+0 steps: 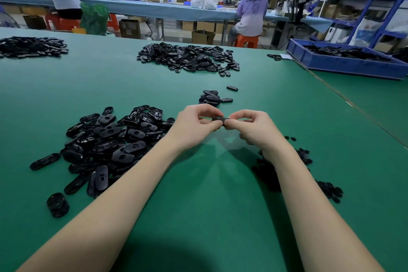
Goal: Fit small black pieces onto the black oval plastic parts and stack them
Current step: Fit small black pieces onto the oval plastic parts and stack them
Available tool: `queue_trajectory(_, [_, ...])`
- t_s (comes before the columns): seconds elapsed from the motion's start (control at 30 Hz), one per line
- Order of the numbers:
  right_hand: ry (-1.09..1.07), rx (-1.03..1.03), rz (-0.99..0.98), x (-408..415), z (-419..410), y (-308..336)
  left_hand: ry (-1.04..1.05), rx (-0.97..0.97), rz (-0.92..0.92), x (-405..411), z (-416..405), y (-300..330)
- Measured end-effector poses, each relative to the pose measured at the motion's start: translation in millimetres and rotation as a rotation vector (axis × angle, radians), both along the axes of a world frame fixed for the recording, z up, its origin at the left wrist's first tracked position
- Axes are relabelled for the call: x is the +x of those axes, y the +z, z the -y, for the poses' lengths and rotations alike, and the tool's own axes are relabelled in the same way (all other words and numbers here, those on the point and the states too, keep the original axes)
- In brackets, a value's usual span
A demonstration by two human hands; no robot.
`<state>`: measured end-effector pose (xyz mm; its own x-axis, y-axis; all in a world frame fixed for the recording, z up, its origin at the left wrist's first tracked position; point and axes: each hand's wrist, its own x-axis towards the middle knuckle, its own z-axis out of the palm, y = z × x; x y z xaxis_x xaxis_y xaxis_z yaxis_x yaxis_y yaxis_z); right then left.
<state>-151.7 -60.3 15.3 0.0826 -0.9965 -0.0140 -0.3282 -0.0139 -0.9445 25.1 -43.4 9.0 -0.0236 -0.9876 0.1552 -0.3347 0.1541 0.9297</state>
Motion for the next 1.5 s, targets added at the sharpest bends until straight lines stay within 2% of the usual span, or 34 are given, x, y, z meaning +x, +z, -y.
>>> queue_trajectory(0.17, [-0.022, 0.007, 0.002, 1.5, -0.4, -3.1, 0.002, -0.167, 0.314, 7.6, 1.1, -1.5])
queue_trajectory(0.27, [-0.038, -0.008, -0.052, 5.0, 0.8, -6.5, -0.009, -0.220, 0.411, 10.2, 3.6, -3.5])
queue_trajectory(0.4, [0.011, -0.035, -0.158, 9.3, 1.8, -12.5, 0.028, -0.223, 0.404, 14.1, 9.9, -7.8])
queue_trajectory(0.5, [0.010, -0.056, -0.124, 12.1, 2.3, -17.1, 0.060, -0.177, 0.383, 12.9, 14.6, -8.8])
queue_trajectory(0.6, [0.007, -0.053, -0.114, 11.6, 3.7, -17.8, 0.099, -0.115, 0.253, 9.8, 27.1, -0.5])
queue_trajectory(0.8, [0.038, -0.027, -0.139, 9.2, 4.6, -20.1, 0.289, -0.068, 0.237, -0.2, 89.5, 32.2])
queue_trajectory(0.9, [0.035, -0.031, -0.147, 8.8, 4.2, -20.3, 0.344, -0.018, 0.317, -2.3, 117.3, 34.8])
queue_trajectory(1.07, [0.036, -0.041, -0.169, 8.0, 3.6, -20.4, 0.403, 0.011, 0.558, -2.9, 134.1, 23.3])
queue_trajectory(1.17, [0.041, -0.041, -0.178, 7.6, 3.2, -20.2, 0.416, -0.019, 0.550, -0.2, 131.5, 21.5])
queue_trajectory(1.27, [0.041, -0.045, -0.202, 7.8, 3.3, -20.4, 0.411, -0.060, 0.456, 3.2, 115.5, 22.5])
queue_trajectory(1.5, [0.043, -0.072, -0.295, 13.3, 1.4, -18.3, 0.182, -0.118, 0.348, 5.3, 40.5, 5.0])
